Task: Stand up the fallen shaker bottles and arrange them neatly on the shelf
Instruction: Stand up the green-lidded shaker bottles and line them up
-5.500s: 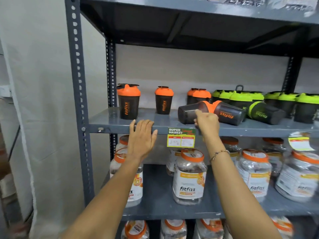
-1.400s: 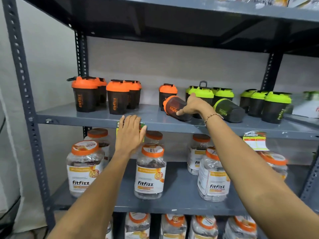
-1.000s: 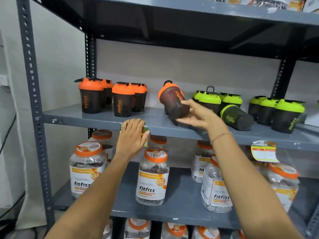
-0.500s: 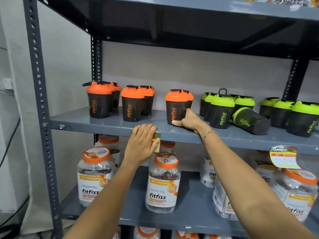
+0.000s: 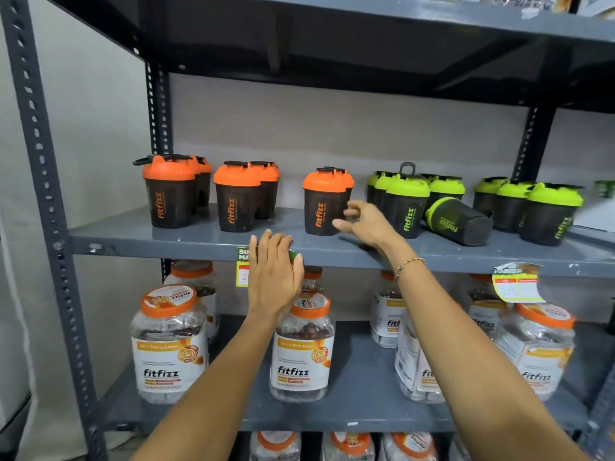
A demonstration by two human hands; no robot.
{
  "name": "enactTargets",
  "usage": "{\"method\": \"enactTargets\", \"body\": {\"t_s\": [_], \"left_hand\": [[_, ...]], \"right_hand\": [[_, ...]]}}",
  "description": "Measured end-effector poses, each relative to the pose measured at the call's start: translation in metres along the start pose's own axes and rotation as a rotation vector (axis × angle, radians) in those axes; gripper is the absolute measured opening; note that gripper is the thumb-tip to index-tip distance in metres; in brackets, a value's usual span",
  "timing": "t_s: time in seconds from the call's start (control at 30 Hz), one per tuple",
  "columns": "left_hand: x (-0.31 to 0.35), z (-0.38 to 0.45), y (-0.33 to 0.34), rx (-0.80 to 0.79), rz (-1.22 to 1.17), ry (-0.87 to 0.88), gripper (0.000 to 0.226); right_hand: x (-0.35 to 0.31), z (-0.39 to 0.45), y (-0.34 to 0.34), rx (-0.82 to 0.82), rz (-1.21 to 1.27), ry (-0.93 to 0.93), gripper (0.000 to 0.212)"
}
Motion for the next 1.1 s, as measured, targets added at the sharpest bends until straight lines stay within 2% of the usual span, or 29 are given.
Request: {"method": "enactTargets", "body": {"t_s": [0.1,0.17,0.27,0.37,0.43,0.53,0.67,0.77,0.87,0.93,1.0,1.03,1.1], "left_hand": [[0.025,-0.003,0.005,-0.038,-0.038,0.043,0.042],[0.049,-0.002,0.010,-0.045,-0.087,0.068,0.040],[0.093,0.001,0.022,-0.073,-0.131,0.161,0.037],[0.136,0.001,0.037,-0.111,-0.118,0.211,0.039],[0.164,0.001,0.048,-0.127,-0.110,0.247,0.041],[0.202,0.003,0.063,-0.174,-0.042,0.327,0.044],[0.221,0.006,0.075,-0.177,0.046,0.313,0.042],[0.218,0.003,0.083,-0.131,0.115,0.325,0.041],[0.219,0.000,0.086,-0.063,0.171,0.304,0.040],[0.221,-0.001,0.087,-0.012,0.184,0.296,0.039],[0.223,-0.002,0.087,0.028,0.185,0.291,0.038],[0.223,-0.002,0.088,0.045,0.180,0.284,0.038],[0.225,-0.004,0.088,0.069,0.172,0.264,0.036]], "right_hand": [[0.005,-0.007,-0.039,0.150,0.024,-0.062,0.032],[0.014,-0.012,-0.073,0.208,0.051,-0.063,0.019],[0.027,-0.021,-0.133,0.330,0.079,-0.063,0.013],[0.047,-0.026,-0.189,0.513,-0.050,-0.041,0.020],[0.065,-0.027,-0.216,0.564,-0.151,0.011,0.021],[0.085,-0.025,-0.232,0.449,-0.314,0.062,0.049],[0.094,-0.022,-0.229,0.221,-0.407,0.058,0.065],[0.094,-0.011,-0.220,0.116,-0.611,0.033,0.062],[0.099,0.005,-0.212,0.051,-0.801,0.030,0.078],[0.104,0.013,-0.213,0.037,-0.819,0.045,0.080],[0.111,0.020,-0.219,0.052,-0.722,0.069,0.075],[0.118,0.024,-0.223,0.055,-0.593,0.106,0.073],[0.135,0.027,-0.230,0.026,-0.116,0.262,0.064]]}}
Point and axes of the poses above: each hand's wrist, its own z-axis towards the middle knuckle, its own y-axis out of the palm, x = y × z, the point moved 3 cm from there along z, towards the middle knuckle, and after that the axes turned 6 degrees about x, right-handed, at the moved point
